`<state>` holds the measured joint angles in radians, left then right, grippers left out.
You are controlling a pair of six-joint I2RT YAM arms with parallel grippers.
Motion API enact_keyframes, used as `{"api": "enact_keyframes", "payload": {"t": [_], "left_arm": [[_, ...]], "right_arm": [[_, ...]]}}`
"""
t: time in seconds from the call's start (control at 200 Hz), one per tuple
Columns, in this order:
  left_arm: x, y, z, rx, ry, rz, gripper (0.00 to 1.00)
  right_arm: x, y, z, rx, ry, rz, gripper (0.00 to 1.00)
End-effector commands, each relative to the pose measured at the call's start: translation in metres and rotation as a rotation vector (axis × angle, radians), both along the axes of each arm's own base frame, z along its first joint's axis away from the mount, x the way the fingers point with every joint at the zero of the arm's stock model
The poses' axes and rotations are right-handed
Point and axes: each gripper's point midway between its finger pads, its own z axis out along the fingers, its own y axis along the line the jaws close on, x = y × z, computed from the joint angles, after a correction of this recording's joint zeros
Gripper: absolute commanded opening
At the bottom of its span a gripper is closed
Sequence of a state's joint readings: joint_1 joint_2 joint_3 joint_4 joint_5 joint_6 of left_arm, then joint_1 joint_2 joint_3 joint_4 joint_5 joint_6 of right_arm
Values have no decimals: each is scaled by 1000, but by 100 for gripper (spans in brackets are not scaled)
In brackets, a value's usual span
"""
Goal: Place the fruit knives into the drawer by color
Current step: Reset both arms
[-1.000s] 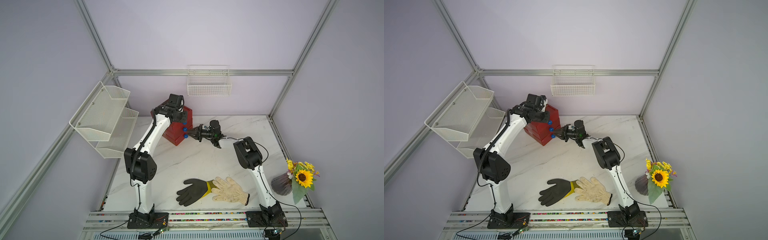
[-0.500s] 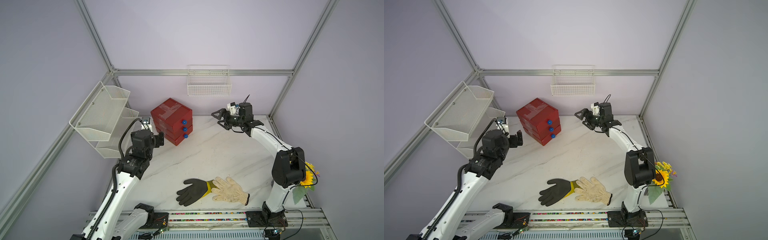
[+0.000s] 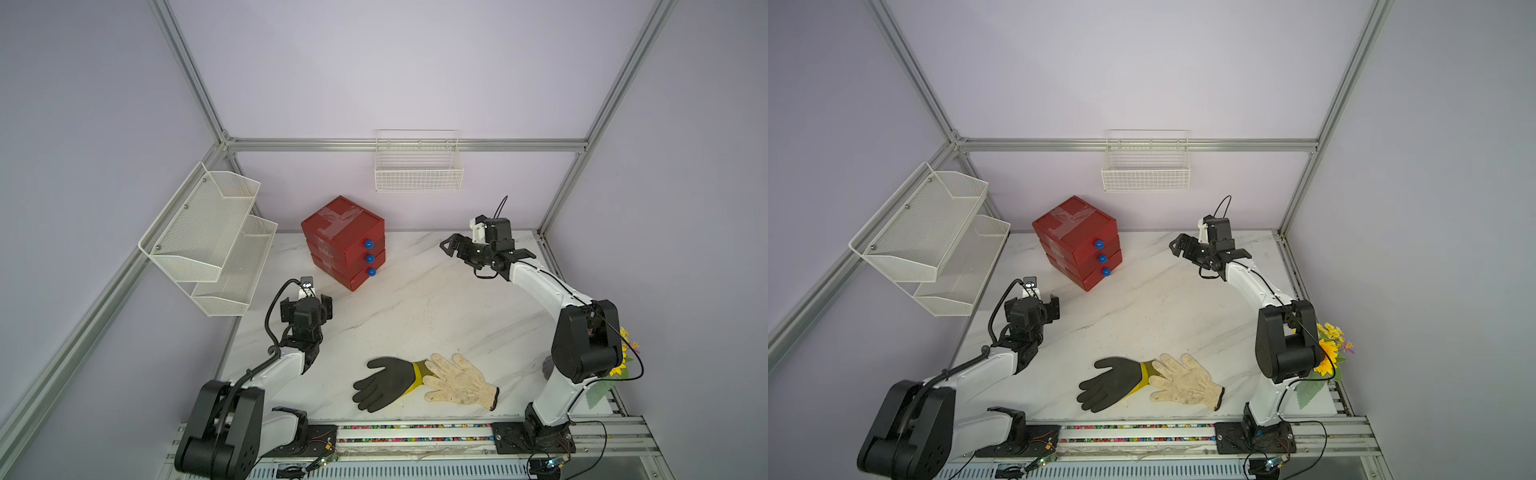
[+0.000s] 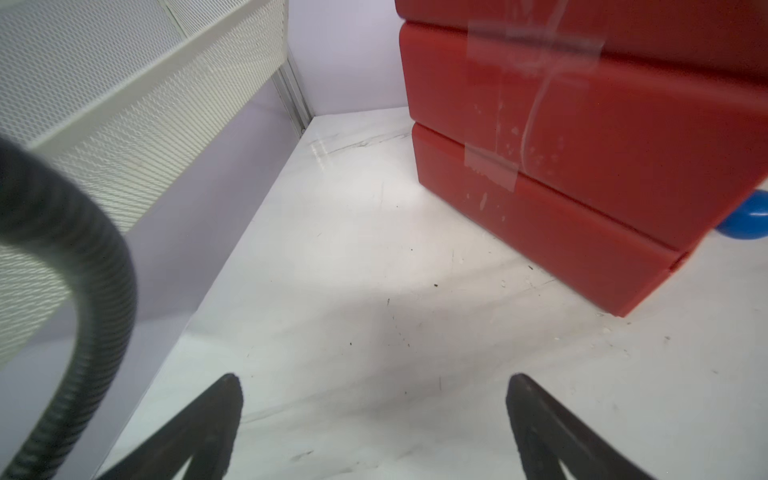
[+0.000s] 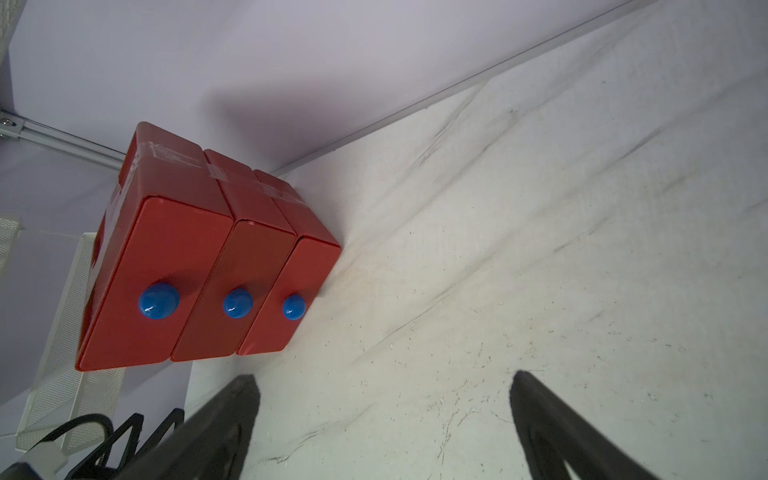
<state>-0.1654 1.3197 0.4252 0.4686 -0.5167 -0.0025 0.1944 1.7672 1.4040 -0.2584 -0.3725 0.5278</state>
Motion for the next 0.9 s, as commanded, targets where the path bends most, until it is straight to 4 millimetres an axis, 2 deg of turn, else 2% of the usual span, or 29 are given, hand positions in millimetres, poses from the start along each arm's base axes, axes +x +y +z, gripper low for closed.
{"api": "enact_keyframes", "payload": {"t": [0.0,0.055,0.155,0.225,0.265,0.455,0.58,0.645,0.8,0.895], "left_arm": [[25,5,18,19,-171,19,100],[27,4,9,20,-179,3,100],[30,16,2,-51,-159,11,100],[30,21,-9,-104,-154,-6,100],[30,21,-8,-103,-187,-21,100],[30,22,-10,-105,-177,-20,100],[30,22,-9,-107,-177,-20,100],[30,22,-10,-107,-174,-21,100],[30,22,-9,-108,-173,-19,100],[30,22,-10,-106,-170,-21,100]], "right_arm": [[0,-4,-1,-45,-13,5,97],[-1,-5,-6,-58,-10,8,97],[0,-11,-16,-113,-15,5,97],[1,-17,-19,-166,-63,3,97],[0,-23,-23,-201,-96,-14,97],[-8,-56,-9,-362,-361,-111,97],[-10,-52,0,-374,-447,-78,97],[-13,-57,1,-385,-474,-88,97],[-28,-86,0,-473,-566,-166,97],[-38,-110,1,-542,-598,-203,97]]}}
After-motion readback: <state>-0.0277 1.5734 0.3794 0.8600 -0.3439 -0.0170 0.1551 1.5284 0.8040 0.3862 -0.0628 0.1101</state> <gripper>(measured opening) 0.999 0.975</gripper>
